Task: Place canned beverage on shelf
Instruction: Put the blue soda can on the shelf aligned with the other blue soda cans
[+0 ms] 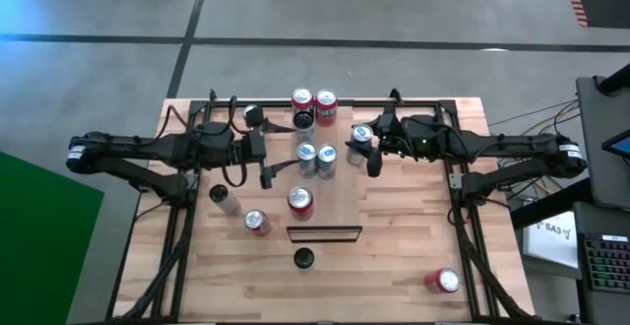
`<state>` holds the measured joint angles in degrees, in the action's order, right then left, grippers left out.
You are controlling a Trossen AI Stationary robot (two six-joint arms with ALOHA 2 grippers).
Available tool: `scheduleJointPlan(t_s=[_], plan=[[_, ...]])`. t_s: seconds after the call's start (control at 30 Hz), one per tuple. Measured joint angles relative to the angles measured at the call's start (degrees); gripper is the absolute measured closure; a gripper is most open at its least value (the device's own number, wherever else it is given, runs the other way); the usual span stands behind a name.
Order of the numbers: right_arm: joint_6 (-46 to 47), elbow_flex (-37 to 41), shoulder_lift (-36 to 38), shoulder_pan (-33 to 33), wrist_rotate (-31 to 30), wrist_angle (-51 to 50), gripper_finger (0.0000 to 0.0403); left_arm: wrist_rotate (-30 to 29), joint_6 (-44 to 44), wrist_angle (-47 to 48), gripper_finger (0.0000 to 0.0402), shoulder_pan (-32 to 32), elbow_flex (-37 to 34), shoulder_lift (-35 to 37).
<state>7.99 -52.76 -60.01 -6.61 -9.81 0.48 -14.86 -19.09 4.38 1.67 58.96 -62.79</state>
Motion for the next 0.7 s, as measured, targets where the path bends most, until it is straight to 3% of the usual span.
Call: scheduleJointPlan(t_s=[0.3, 0.7], plan=[[3.0, 4.0, 0.0, 3.2, -7.3, 4.2, 0.0188, 0.8, 1.7, -8.8, 0.0086, -0.8, -10.0, 8.4], [0.3, 6.6, -1.4, 7.8, -11.9, 9.6, 0.0188, 2.0, 4.8, -21.3, 0.0086, -0.8, -21.7, 20.0]])
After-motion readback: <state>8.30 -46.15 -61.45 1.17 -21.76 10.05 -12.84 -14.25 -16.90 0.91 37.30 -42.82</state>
